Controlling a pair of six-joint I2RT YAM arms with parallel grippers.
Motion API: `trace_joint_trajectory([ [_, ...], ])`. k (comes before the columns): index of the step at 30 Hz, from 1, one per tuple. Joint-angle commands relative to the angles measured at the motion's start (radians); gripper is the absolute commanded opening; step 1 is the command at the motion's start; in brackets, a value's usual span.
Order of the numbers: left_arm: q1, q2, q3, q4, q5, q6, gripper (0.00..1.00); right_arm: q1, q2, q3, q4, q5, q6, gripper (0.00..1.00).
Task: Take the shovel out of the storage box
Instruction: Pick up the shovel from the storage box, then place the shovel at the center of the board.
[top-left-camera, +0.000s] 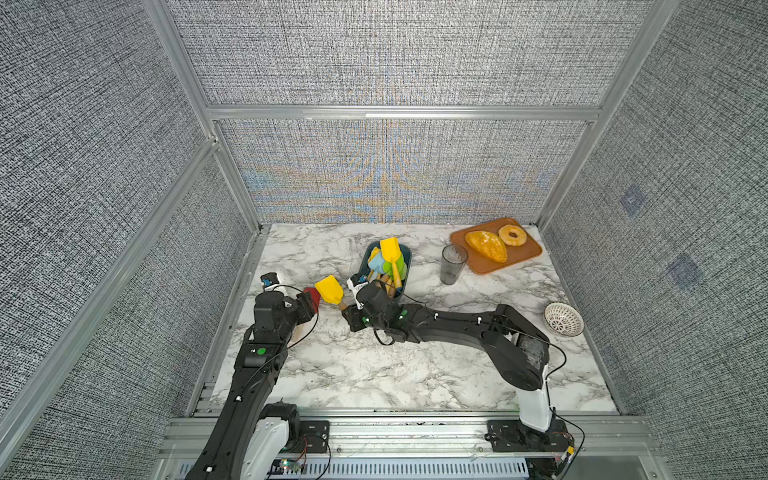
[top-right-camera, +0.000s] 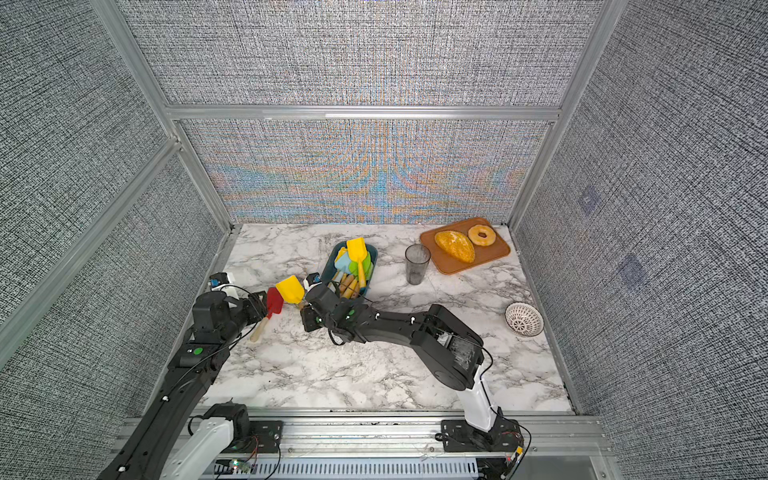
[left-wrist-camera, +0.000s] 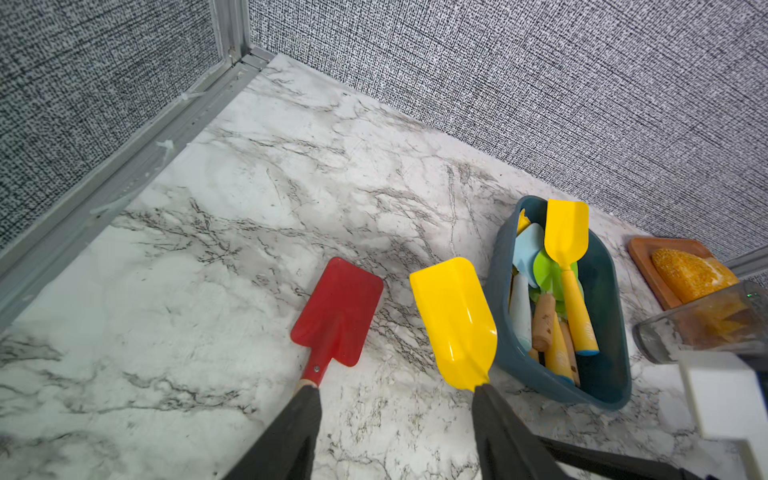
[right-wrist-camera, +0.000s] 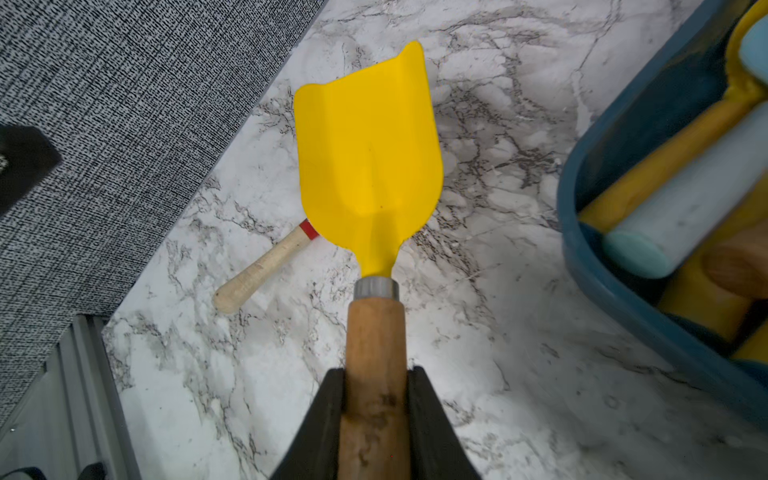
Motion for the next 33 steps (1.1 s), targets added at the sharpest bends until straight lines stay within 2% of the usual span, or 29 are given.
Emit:
trace_joint_trajectory([
  [1,0.000,0.017,0.005,0.017,-0.023,-0.004,0.63,0.000,0.032,-0.003,0.130,-0.010,0.121,0.07],
  [7,0.000,0.076,0.025,0.017,0.025,0.011,0.63,0.007,0.109,0.008,0.218,-0.032,0.222,0.07],
  [16,-0.001,0.068,0.015,0.020,0.027,0.016,0.63,0.016,0.201,0.031,0.277,-0.020,0.320,0.09],
  [29,0.000,0.080,0.008,0.030,0.033,0.025,0.63,0.051,0.243,0.084,0.247,-0.009,0.300,0.31],
  [33,-0.001,0.080,0.008,0.032,0.033,0.025,0.63,0.067,0.240,0.100,0.227,-0.007,0.275,0.40],
])
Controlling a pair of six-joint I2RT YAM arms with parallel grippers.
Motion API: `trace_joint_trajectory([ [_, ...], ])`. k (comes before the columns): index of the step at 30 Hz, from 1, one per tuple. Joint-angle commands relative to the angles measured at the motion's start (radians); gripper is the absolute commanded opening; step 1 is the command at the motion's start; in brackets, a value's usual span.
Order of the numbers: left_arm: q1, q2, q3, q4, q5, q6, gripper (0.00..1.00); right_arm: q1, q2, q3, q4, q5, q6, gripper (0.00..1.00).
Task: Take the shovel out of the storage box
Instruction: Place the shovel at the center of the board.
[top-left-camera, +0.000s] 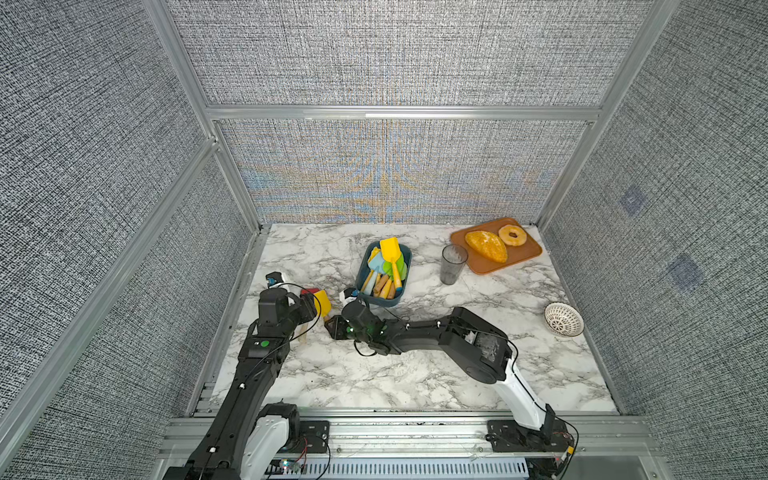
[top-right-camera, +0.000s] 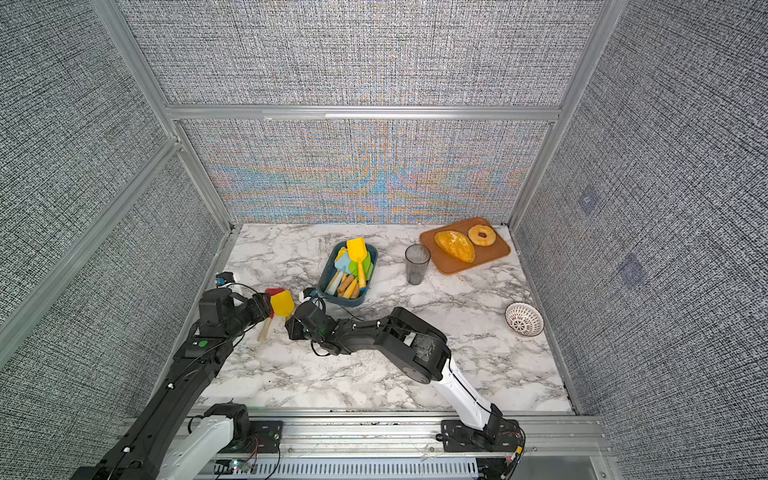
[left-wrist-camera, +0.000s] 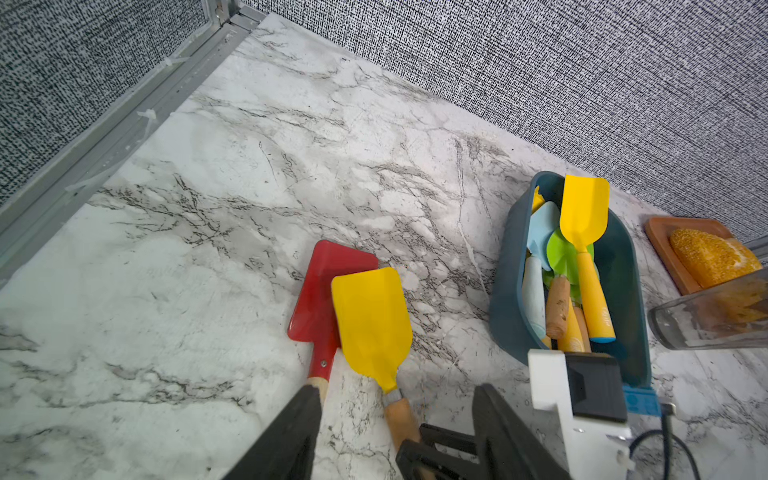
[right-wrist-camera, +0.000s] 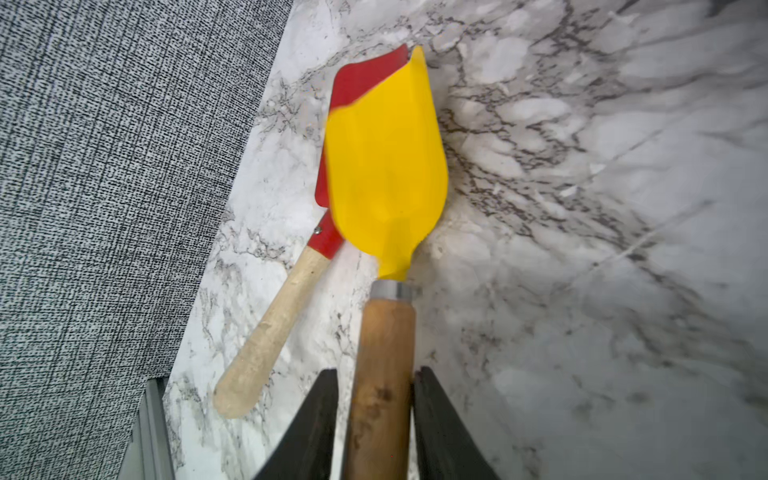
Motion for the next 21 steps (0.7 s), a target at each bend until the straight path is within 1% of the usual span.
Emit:
trace_joint_trajectory([
  [1,-0.001,0.001,-0.001,0.023,0.007,0.009,0.63,0.013,-0.006,0.011,0.000,0.010,-0.032,0.41],
  [3,-0.001,0.004,0.000,0.024,0.010,0.010,0.63,0.024,-0.014,0.010,-0.005,0.007,-0.048,0.44],
  [8,-0.001,0.011,0.001,0.028,0.022,0.014,0.63,0.038,-0.084,-0.033,-0.021,0.037,-0.105,0.45],
  [11,-0.001,0.017,0.000,0.038,0.057,0.036,0.63,0.026,-0.146,-0.046,-0.088,0.061,-0.183,0.47],
  [14,0.000,0.037,0.001,0.057,0.132,0.057,0.63,-0.004,-0.202,-0.052,-0.170,0.067,-0.255,0.50],
  [17,0.000,0.069,-0.003,0.083,0.185,0.058,0.63,-0.047,-0.270,-0.112,-0.199,0.097,-0.298,0.52],
  [21,-0.002,0.122,-0.006,0.125,0.270,0.065,0.63,-0.136,-0.347,-0.172,-0.236,0.091,-0.344,0.54],
])
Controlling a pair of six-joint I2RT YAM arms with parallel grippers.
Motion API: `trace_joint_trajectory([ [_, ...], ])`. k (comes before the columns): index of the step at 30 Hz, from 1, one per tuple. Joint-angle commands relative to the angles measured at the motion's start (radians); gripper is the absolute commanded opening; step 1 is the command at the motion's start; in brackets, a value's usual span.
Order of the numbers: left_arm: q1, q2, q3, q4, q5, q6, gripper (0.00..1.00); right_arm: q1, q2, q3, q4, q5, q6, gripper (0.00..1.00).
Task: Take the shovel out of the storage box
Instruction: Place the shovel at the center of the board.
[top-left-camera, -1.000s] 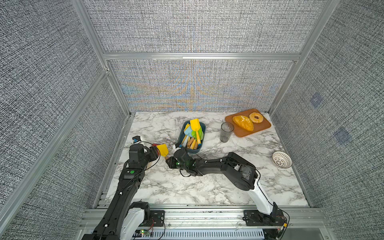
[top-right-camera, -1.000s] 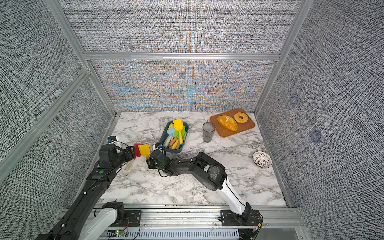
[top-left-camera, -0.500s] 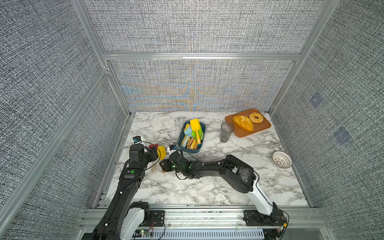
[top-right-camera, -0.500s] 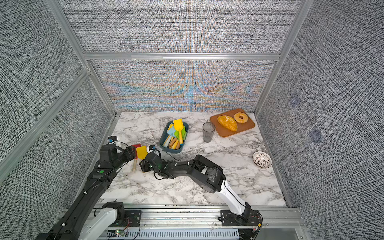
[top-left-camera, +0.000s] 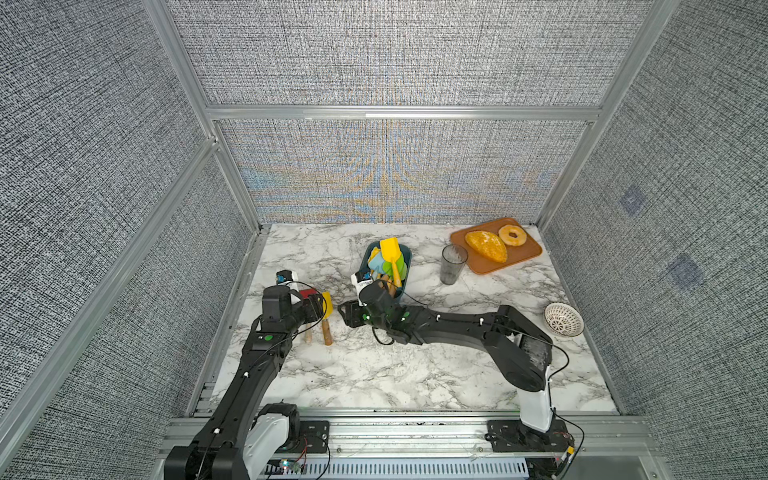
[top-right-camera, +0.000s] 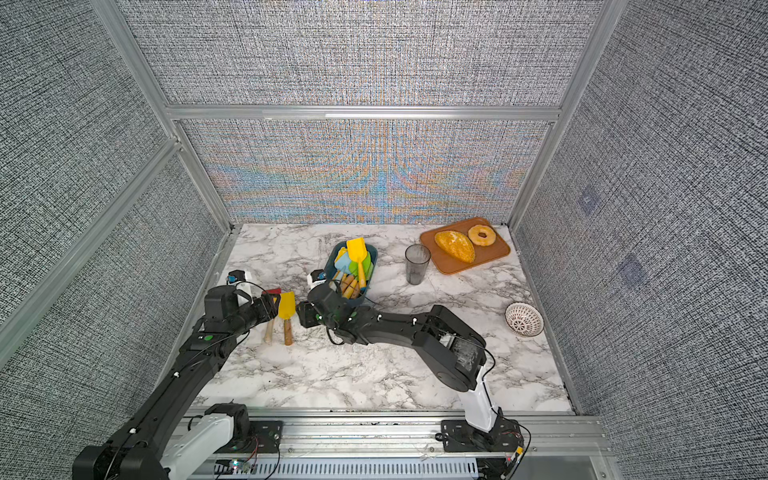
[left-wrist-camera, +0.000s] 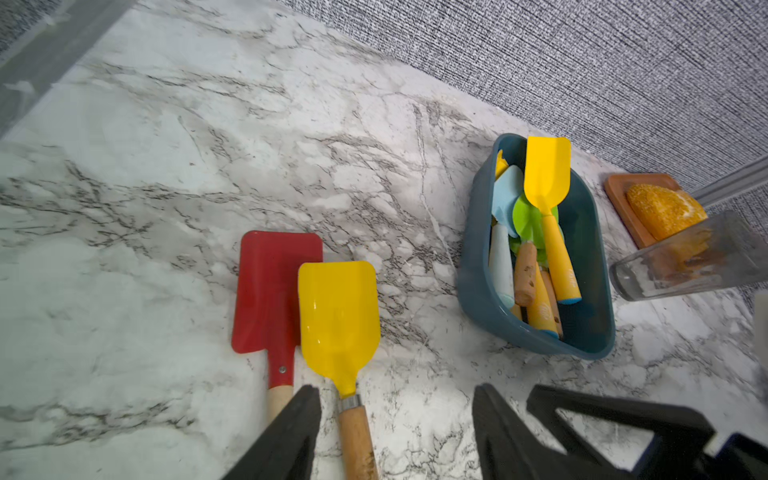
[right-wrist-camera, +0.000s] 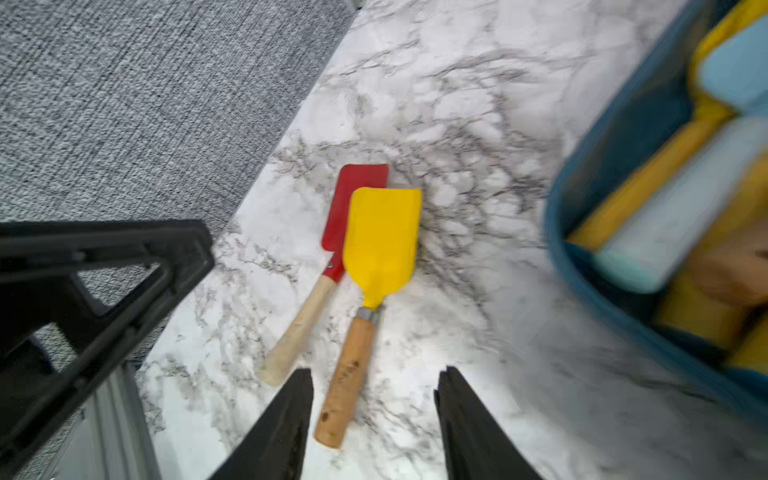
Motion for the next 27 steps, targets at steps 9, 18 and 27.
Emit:
trace_joint_trajectory([
  [9,-0.090,0.084,0.015,0.114,0.134,0.056,0.62,-0.231,-0.015,0.091,-0.227,0.039,-0.174,0.50],
  [18,-0.164,0.159,0.046,0.112,0.129,0.087,0.62,-0.320,0.244,0.451,-0.501,0.149,-0.283,0.47],
  [27,-0.182,0.153,0.051,0.102,0.117,0.091,0.62,-0.334,0.390,0.620,-0.589,0.184,-0.308,0.45],
])
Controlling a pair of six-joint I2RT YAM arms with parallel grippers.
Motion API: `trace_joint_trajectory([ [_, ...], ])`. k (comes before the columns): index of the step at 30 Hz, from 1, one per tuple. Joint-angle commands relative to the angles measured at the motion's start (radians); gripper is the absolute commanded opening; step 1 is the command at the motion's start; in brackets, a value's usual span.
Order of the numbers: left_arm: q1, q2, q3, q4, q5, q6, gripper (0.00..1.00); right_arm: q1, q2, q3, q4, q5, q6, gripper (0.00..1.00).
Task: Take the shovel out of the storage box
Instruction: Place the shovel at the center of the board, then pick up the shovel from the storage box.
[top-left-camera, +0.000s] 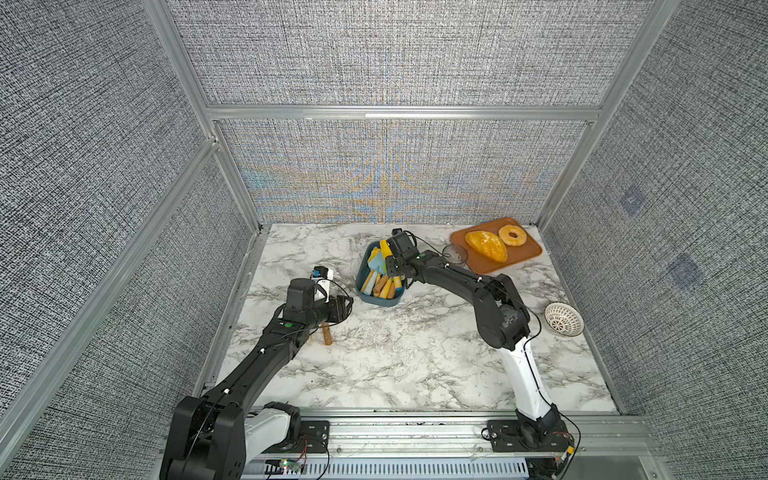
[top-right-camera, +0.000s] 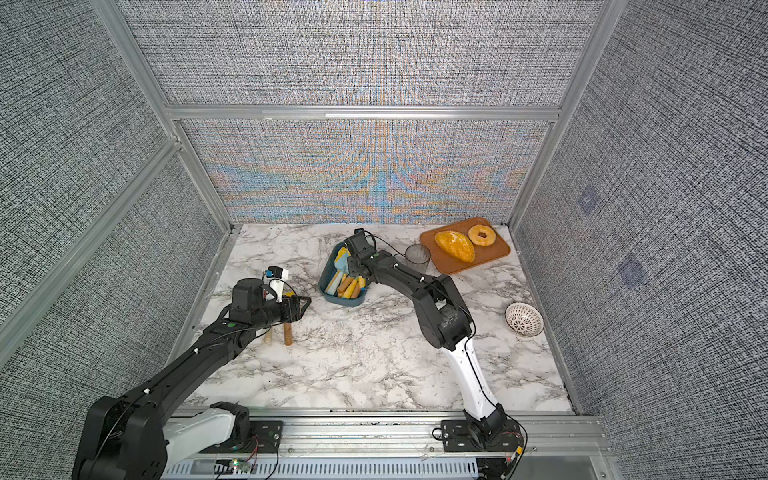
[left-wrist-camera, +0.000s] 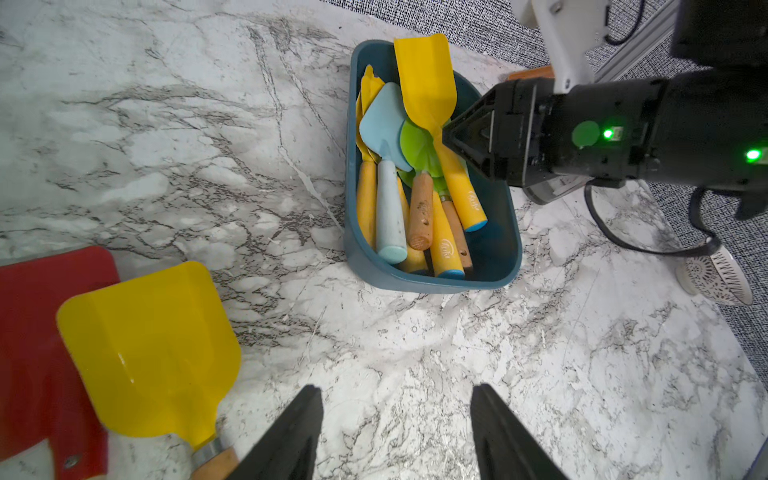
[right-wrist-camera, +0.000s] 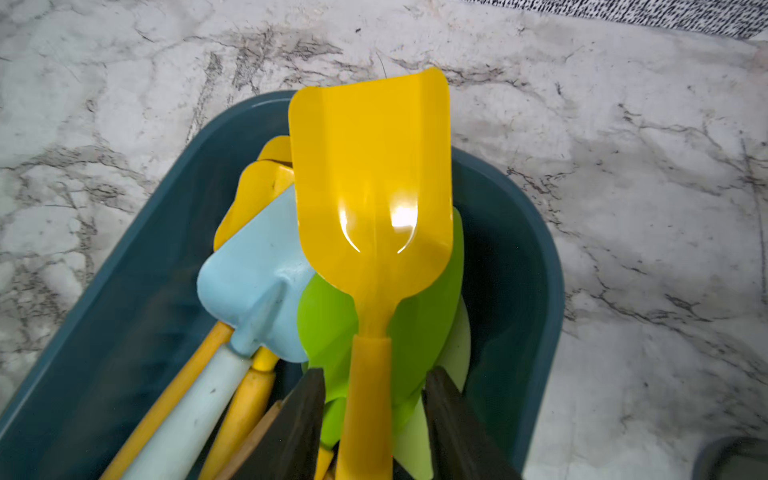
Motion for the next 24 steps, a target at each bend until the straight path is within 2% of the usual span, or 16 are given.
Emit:
trace_joint_trajectory([
  [1,-0.003,-0.011,0.006,0.013,-0.008,0.015,0.62,0.000,0.037,0.047,-0.069,0.024,-0.022,0.45],
  [4,-0.004,-0.021,0.006,0.008,-0.008,0.017,0.62,0.000,0.067,0.070,-0.079,0.022,-0.024,0.44],
  [8,-0.005,-0.030,0.006,0.001,-0.010,0.020,0.62,0.003,0.084,0.080,-0.077,0.030,-0.026,0.37],
  [14,-0.005,-0.032,0.011,0.001,-0.008,0.020,0.62,0.007,0.074,0.087,-0.068,0.039,-0.030,0.20],
  [19,-0.005,-0.033,0.014,0.002,0.001,0.016,0.61,0.008,0.067,0.089,-0.061,0.035,-0.031,0.12],
  [24,-0.004,-0.038,0.014,0.023,0.036,-0.001,0.61,0.017,-0.020,0.006,0.011,0.021,-0.034,0.06],
])
